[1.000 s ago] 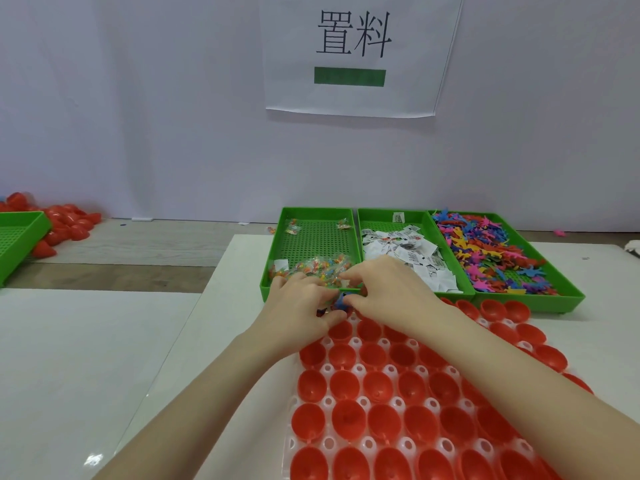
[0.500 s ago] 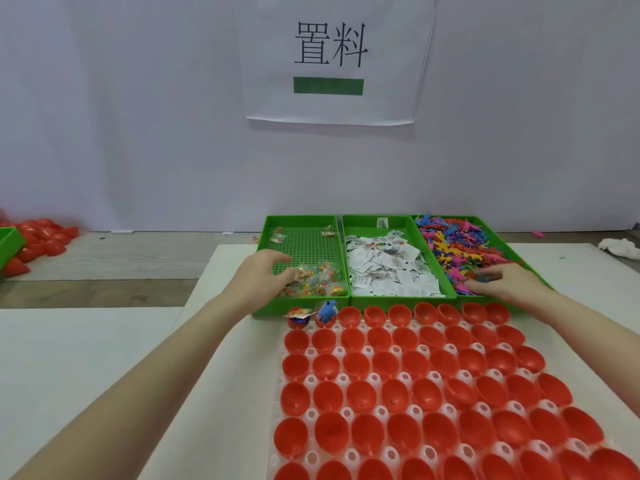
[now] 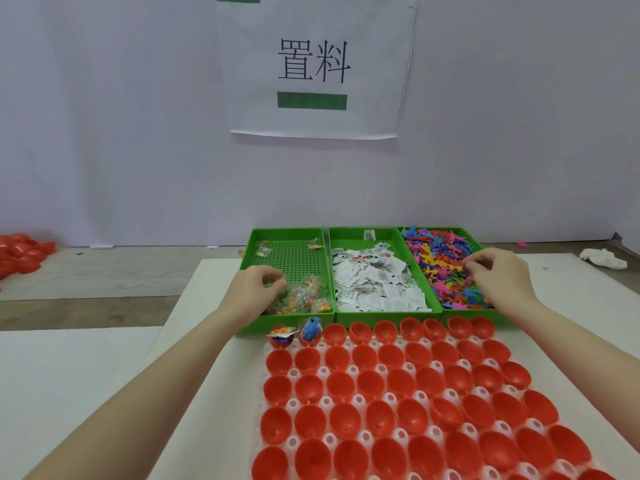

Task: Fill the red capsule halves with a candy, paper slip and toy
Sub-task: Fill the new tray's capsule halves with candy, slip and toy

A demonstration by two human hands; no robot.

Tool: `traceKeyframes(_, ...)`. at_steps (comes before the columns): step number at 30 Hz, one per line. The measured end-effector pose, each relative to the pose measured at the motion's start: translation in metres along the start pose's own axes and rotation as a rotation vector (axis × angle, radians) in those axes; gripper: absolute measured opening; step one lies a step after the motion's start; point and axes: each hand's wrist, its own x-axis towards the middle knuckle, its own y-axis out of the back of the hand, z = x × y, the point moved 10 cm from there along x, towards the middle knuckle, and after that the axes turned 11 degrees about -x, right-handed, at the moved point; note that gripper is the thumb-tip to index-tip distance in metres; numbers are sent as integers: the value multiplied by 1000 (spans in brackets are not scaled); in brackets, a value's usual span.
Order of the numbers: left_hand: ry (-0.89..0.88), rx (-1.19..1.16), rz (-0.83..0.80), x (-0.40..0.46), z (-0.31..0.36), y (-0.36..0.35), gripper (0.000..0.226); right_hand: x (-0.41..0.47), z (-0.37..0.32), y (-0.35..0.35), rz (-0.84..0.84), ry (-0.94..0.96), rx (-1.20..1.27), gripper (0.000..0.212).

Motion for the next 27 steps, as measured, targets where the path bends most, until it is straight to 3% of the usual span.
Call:
traceKeyframes(6, 12, -189, 151, 0, 8, 17, 28, -13, -60, -28, -166, 155, 14, 34)
traceKeyframes(9, 54, -279, 185, -1, 10, 22, 25, -27, -90, -48, -218, 303, -225, 28)
traceKeyframes(13, 73, -473, 216, -14, 24, 28, 23, -36, -96, -82, -381, 355, -540, 51)
traceKeyframes(16, 15, -626, 217, -34, 45, 37, 17, -33, -82, -93, -447, 268, -620, 29)
traceKeyframes(20, -34, -787, 215, -69, 68, 46, 17, -28, -74, -87, -367, 159, -426, 15)
traceKeyframes(24, -38, -848, 215, -89, 79, 48, 23, -29, -86, -64, -139, 267, -385, 20)
traceKeyframes(27, -13, -877, 213, -93, 82, 44, 19, -24, -86, -47, -45, 235, -164, 22)
